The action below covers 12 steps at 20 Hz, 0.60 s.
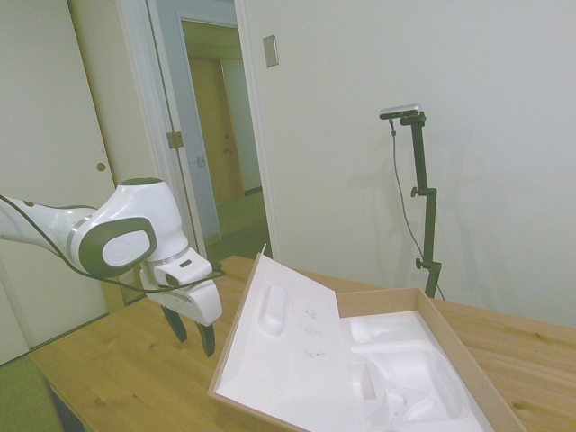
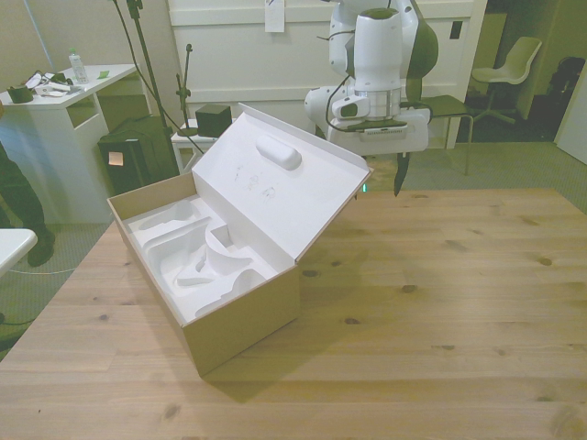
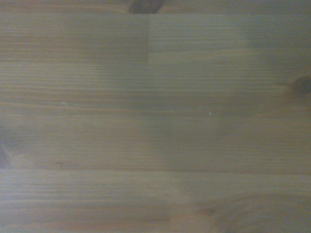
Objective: Close the box
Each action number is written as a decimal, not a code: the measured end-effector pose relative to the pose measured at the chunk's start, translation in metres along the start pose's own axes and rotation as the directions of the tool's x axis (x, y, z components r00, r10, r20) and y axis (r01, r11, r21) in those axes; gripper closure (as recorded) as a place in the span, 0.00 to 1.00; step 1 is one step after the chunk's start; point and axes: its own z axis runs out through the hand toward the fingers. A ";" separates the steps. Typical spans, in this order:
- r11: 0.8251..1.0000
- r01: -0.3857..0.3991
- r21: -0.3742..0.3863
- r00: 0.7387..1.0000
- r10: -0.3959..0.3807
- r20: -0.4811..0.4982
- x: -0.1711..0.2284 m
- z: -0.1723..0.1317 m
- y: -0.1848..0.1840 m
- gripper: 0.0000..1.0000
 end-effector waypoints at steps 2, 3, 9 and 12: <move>1.000 -0.003 -0.002 1.000 0.003 0.004 0.001 0.002 0.001 0.00; 1.000 -0.006 -0.003 1.000 0.006 0.006 0.002 0.003 0.002 0.00; 0.996 -0.078 0.043 0.997 0.078 -0.015 0.022 -0.018 0.026 0.00; 0.988 -0.132 0.079 0.990 0.135 -0.037 0.032 -0.045 0.050 0.00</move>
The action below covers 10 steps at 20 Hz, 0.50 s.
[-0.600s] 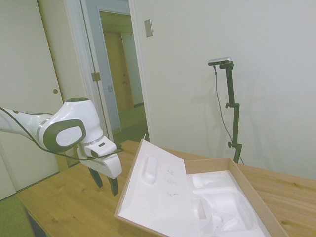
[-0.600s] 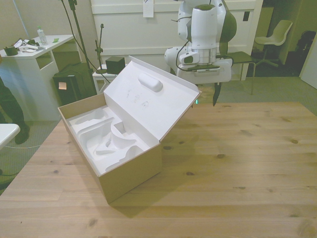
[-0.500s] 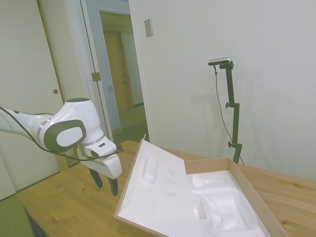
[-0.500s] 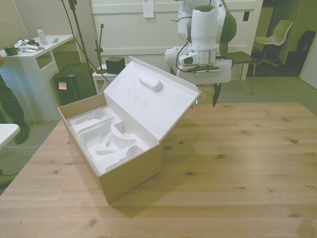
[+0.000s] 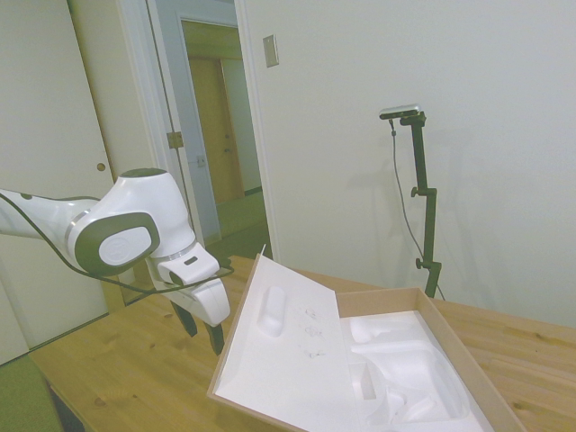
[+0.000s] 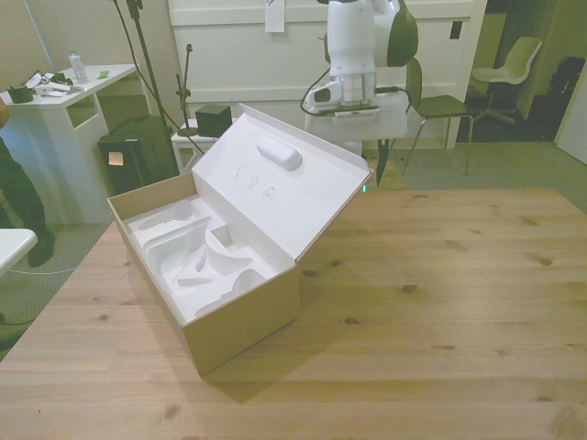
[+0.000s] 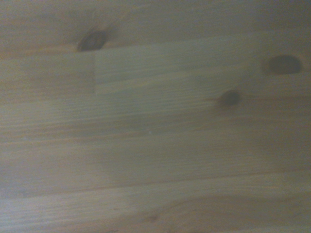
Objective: Close the box
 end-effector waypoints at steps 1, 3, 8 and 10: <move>1.000 -0.018 0.009 1.000 0.018 -0.007 0.006 -0.011 0.008 0.00; 0.998 -0.056 0.029 0.998 0.056 -0.022 0.024 -0.034 0.026 0.00; 0.987 -0.134 0.091 0.987 0.141 -0.076 0.074 -0.091 0.043 0.00; 0.982 -0.157 0.109 0.981 0.168 -0.100 0.090 -0.111 0.047 0.00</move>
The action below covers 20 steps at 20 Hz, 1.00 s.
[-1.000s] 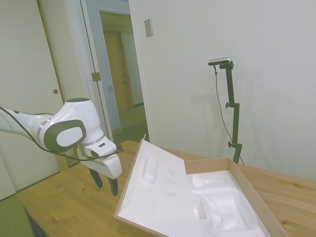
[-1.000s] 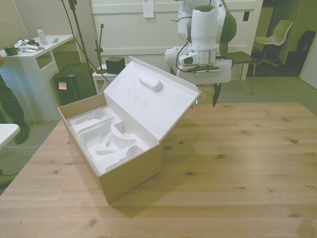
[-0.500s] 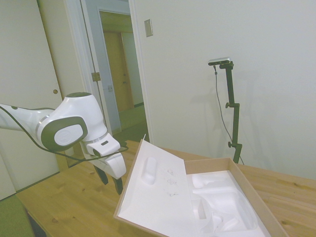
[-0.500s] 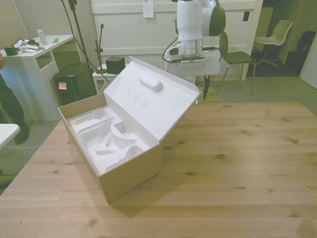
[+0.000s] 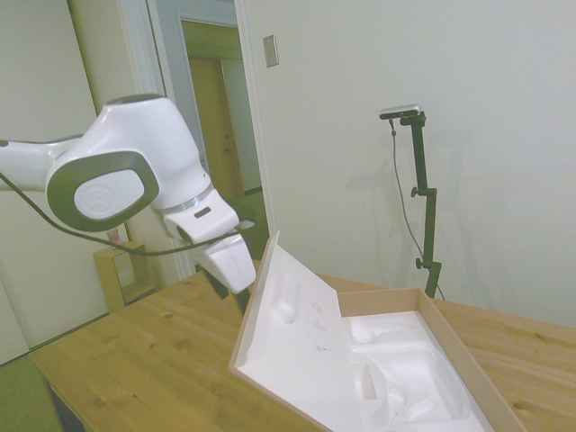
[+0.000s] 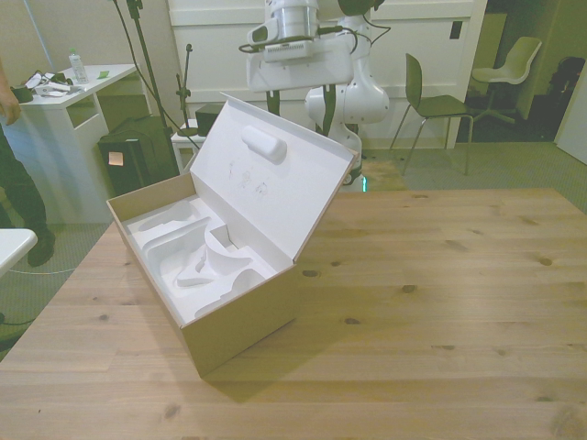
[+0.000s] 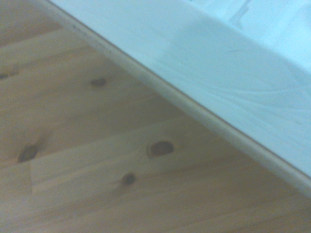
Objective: Close the box
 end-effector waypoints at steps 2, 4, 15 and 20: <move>1.000 -0.030 0.004 1.000 0.030 -0.010 0.017 -0.012 0.006 0.00; 0.998 -0.058 -0.006 0.998 0.058 -0.008 0.035 -0.009 0.021 0.00; 0.975 -0.224 -0.002 0.971 0.223 -0.091 0.144 -0.030 0.143 0.00; 0.973 -0.232 0.004 0.968 0.231 -0.097 0.157 -0.034 0.153 0.00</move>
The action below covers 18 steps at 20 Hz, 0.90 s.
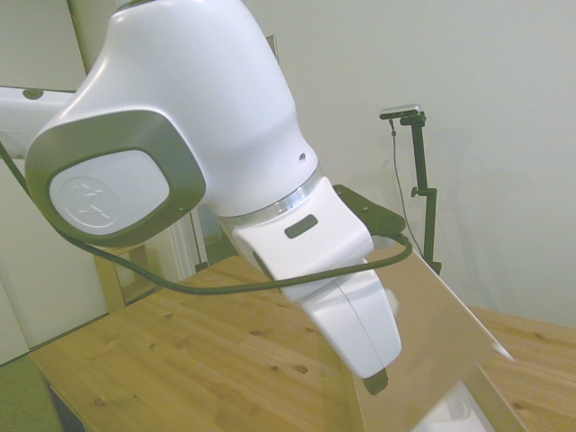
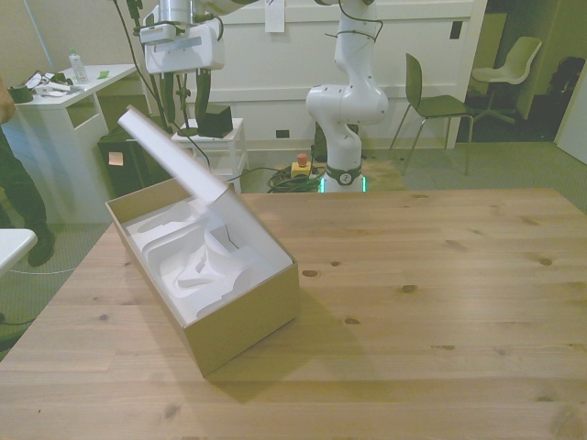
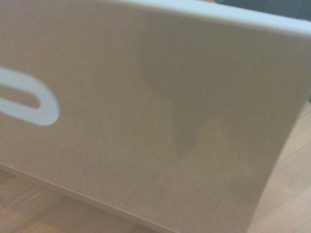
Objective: Close the box
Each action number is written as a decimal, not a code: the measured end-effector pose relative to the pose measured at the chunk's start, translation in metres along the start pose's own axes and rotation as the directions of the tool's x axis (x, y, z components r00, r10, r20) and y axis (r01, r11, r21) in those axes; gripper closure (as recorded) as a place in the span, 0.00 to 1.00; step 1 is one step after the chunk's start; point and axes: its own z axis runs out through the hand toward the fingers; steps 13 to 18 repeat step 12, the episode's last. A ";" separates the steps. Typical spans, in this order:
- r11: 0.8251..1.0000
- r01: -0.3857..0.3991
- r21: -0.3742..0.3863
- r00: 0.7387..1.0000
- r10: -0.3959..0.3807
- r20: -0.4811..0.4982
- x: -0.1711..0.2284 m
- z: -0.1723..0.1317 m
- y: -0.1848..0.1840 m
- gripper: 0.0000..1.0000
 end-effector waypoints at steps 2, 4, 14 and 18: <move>0.998 0.058 -0.006 0.998 -0.057 0.035 -0.019 0.007 -0.021 0.00; 0.990 0.142 -0.011 0.988 -0.141 0.069 -0.054 0.018 -0.051 0.00; 0.920 0.379 -0.096 0.900 -0.343 0.267 -0.206 0.092 -0.101 0.00; 0.920 0.379 -0.096 0.900 -0.343 0.267 -0.206 0.092 -0.101 0.00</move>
